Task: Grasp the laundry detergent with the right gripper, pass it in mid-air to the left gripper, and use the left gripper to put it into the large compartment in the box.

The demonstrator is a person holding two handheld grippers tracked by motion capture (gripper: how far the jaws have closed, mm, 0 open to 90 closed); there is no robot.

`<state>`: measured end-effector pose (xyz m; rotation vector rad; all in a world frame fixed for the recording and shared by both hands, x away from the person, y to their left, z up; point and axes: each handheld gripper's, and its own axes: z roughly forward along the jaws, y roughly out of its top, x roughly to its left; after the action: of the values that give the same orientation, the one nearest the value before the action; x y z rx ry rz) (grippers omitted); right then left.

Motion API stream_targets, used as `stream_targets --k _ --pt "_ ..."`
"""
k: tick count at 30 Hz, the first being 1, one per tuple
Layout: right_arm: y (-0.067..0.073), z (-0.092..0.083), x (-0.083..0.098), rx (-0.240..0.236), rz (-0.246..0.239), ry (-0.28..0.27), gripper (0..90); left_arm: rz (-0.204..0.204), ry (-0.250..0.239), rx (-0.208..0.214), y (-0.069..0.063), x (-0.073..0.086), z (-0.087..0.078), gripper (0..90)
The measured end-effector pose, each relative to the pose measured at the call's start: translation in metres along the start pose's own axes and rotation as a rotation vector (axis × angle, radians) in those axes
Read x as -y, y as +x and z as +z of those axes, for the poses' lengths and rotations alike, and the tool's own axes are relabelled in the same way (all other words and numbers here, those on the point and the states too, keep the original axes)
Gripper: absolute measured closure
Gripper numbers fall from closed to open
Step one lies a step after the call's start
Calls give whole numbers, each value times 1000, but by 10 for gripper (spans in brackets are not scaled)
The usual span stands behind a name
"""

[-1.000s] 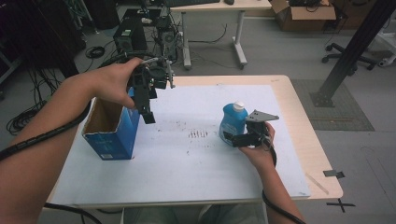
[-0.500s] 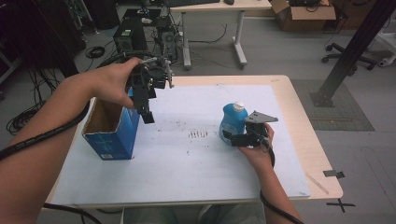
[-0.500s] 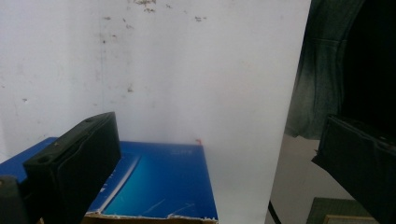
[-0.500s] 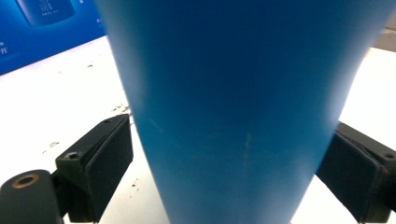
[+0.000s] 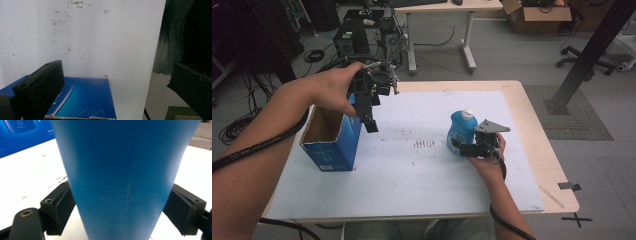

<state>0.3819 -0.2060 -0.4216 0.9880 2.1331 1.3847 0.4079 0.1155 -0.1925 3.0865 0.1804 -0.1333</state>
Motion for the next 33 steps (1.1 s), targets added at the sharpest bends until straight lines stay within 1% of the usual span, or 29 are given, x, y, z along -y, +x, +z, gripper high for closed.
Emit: stream_targets --k 2,8,11,12,15,20,22,23,27,33 --pt "0 0 1 5 -5 -1 187 0 0 0 0 0 0 2" --pt "0 1 2 15 2 0 208 -2 0 2 0 0 1 2" --pt "0 1 2 20 4 2 242 -5 4 2 0 1 2 2" --pt "0 0 2 28 4 1 270 -5 6 1 0 1 2 2" --pt "1 0 3 40 -1 -3 293 -6 3 2 0 1 2 2" --pt "2 1 2 43 -5 -4 308 -5 2 0 0 1 1 2" --pt "3 2 2 40 -5 -8 339 -5 3 -1 0 1 2 2" --pt "3 2 2 40 -5 -8 339 -5 3 -1 0 1 2 2" --pt "5 2 2 27 -10 -13 412 -6 4 -2 0 2 2 2" --pt "5 2 3 24 -14 -20 427 -6 4 -3 0 3 3 2"
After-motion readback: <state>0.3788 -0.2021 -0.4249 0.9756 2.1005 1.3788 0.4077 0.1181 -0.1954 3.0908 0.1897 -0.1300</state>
